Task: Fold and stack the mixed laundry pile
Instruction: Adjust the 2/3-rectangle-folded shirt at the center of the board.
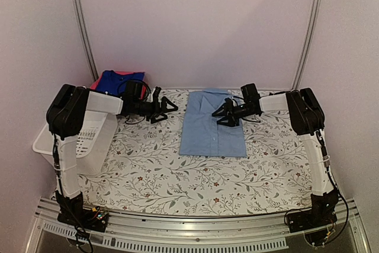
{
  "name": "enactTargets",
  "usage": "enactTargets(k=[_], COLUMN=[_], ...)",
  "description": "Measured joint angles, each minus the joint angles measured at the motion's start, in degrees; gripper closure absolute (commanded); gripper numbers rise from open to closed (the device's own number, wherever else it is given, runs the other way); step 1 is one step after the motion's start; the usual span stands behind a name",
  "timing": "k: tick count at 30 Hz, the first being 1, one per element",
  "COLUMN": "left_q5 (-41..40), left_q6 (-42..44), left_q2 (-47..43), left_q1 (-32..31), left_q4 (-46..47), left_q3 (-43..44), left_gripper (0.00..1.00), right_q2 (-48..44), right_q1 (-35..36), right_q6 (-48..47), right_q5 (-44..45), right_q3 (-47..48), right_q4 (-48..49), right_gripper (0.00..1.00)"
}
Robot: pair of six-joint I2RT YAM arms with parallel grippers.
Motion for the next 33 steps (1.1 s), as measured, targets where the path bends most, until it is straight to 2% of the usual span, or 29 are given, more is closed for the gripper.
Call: enactTargets(k=[2,5,8,9,17,33], left_q5=[0.02,0.0,-0.13,-0.17,-1.22,-1.09], left_q6=[0.0,0.0,-0.02,-0.02,0.17,2.62], left_q2=[0.0,0.0,0.0,0.0,0.02,2.38], left_q1=[-0.02,-0.07,-0.24,-0.28,-0.68,-5.25], left_q4=[0.07,0.09,0.11,0.11,-0.17,-1.95], left_q3=[0.0,0.0,0.0,0.02,1.66,9.07], left_gripper=[0.0,0.0,0.0,0.0,0.0,0.0], right_q2=[0.0,0.0,0.0,0.0,-1.4,-4.17], right_q1=[0.11,0.15,0.15,0.15,-0.66,-2.27], right_q6=[-1.03,0.42,2.71,3.54,4.92,0.17], right_q5=[0.0,-1.18,-2.69,-3.02,-3.41,2.16], right_q3=[-0.15,-2.03,-2.89,-2.91,-5.92,-8.76], right_q4=[0.13,2.99,6.32,7.34,11.06,6.03], right_gripper=[0.71,0.8,0.98,1.0,1.0,1.0])
